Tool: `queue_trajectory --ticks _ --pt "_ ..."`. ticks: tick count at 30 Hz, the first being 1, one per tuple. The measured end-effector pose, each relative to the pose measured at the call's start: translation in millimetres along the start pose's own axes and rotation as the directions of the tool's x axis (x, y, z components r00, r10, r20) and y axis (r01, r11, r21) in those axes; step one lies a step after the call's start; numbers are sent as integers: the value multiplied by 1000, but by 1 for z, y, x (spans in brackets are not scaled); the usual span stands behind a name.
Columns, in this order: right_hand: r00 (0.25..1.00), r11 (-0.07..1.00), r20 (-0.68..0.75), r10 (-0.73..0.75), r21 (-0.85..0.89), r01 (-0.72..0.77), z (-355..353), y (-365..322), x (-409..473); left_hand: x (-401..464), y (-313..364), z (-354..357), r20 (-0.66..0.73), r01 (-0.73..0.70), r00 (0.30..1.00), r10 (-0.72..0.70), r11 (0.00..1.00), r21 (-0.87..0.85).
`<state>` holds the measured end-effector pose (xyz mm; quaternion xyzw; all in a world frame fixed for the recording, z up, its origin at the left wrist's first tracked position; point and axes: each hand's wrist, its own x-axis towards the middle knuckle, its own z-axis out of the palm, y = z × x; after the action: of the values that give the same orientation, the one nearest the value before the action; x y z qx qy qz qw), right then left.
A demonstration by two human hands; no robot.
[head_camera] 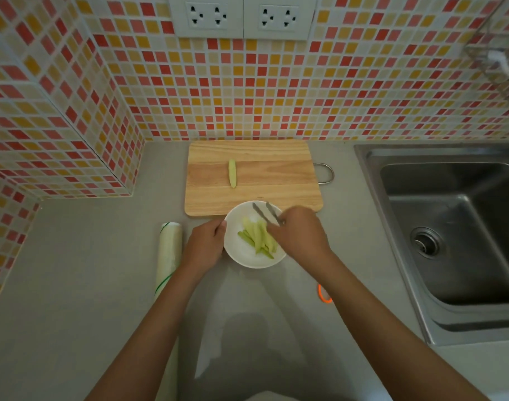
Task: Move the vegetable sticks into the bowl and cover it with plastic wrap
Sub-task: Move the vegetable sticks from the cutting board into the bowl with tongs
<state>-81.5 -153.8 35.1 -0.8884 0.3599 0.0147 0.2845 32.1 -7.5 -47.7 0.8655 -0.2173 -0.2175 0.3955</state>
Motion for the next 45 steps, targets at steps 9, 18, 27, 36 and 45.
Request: queue_trajectory --ticks 9,18,27,36,45 --pt "997 997 70 -34 -60 39 29 -64 96 0 2 -2 24 7 1000 -7 1000 -8" --pt "999 999 -4 -47 4 47 18 -42 96 -2 4 -4 32 1 999 -1 1000 3" --pt "996 999 87 -36 29 33 15 14 -22 -3 5 -4 29 16 999 -16 1000 9" --pt "999 976 -27 17 -215 -22 14 16 -21 -2 5 -4 28 22 999 -23 1000 9" --pt "966 967 -181 183 -143 -210 1 44 119 -3 6 -5 43 28 999 -28 1000 -3"
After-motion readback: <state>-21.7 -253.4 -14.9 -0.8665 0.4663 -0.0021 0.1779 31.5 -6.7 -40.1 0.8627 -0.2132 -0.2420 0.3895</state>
